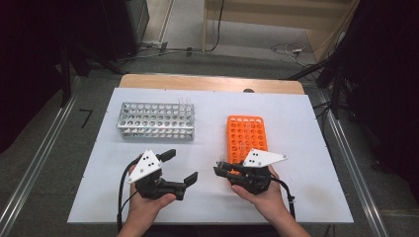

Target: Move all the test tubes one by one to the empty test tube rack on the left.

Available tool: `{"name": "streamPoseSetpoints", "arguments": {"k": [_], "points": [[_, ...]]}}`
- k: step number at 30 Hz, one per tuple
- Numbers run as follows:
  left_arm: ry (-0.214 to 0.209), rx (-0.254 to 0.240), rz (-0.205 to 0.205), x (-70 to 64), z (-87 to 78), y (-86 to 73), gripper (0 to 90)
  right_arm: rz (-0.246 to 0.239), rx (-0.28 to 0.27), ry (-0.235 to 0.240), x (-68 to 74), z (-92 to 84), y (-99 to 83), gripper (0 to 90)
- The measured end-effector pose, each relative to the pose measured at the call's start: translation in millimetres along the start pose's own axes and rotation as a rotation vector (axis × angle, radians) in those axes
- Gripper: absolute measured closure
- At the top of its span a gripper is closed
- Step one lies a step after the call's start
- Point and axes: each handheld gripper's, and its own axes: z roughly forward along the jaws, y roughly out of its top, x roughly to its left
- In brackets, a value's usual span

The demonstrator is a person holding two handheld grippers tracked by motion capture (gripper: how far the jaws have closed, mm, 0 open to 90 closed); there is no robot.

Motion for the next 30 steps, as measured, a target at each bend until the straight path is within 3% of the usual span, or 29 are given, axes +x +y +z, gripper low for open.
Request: {"name": "streamPoseSetpoints", "arguments": {"k": [5, 12, 20, 30], "points": [[-0.052, 0.0, 0.007, -6.0, 4.7, 0.9, 9.2, -0.019, 0.021, 0.025, 10.9, 11.2, -1.1, 74.1], [-0.105, 0.008, 0.018, -14.2, 11.0, 0.1, 28.7, -0.036, 0.044, 0.042, 21.7, 21.4, -2.1, 74.2], [-0.111, 0.041, 0.043, -21.6, 17.4, -0.9, 53.5, -0.053, 0.059, 0.066, 31.6, 28.2, -1.7, 74.2], [-0.117, 0.045, 0.069, -23.4, 17.5, -1.5, 73.2, -0.048, 0.064, 0.075, 34.5, 30.6, -1.6, 74.1]]}}
